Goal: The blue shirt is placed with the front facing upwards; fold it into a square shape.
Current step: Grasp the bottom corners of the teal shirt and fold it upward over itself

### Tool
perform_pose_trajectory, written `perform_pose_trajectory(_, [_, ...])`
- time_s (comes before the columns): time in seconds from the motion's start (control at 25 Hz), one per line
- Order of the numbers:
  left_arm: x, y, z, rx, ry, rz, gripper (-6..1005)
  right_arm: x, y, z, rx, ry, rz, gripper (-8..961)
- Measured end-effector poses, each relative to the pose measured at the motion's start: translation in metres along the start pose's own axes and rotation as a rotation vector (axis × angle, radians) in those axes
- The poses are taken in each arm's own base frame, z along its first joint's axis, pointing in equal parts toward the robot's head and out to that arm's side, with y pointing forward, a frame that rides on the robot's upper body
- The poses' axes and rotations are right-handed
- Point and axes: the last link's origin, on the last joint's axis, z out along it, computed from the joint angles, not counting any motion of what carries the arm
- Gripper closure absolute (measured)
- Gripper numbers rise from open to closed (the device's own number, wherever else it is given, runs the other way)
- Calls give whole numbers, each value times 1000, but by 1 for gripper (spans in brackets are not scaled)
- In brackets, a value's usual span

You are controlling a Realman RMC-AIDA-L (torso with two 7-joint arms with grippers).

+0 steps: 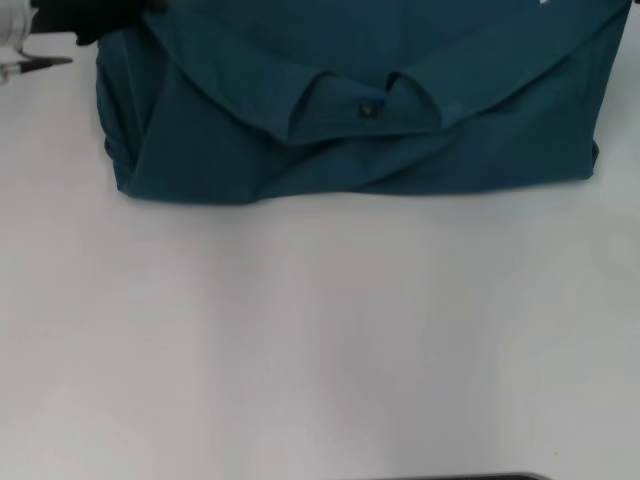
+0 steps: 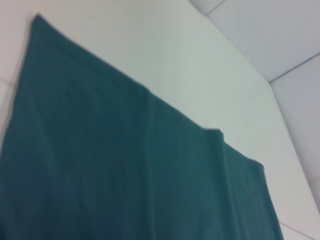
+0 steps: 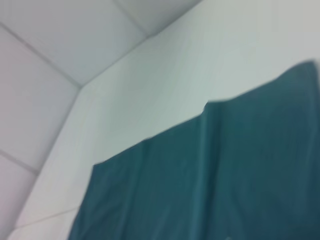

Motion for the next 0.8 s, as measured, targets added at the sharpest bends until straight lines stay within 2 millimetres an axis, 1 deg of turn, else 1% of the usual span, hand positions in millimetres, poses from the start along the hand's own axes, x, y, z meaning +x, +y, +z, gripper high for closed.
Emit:
perform_pose_trajectory(0.16, [10, 7, 11, 33, 47, 26, 987, -4, 2, 14, 58, -11, -58, 848])
perform_pose_trajectory(0.4, [19, 5, 11, 62, 99, 15, 988, -25, 7, 26, 124, -70, -124, 842])
perform_pose_trajectory(0.6, [20, 1, 10, 75, 111, 0, 988, -39, 20, 42, 150, -64, -204, 836])
perform_pose_trajectory(0.8, [18, 2, 12, 75, 105, 7, 987, -38, 24, 62, 190, -25, -255, 830])
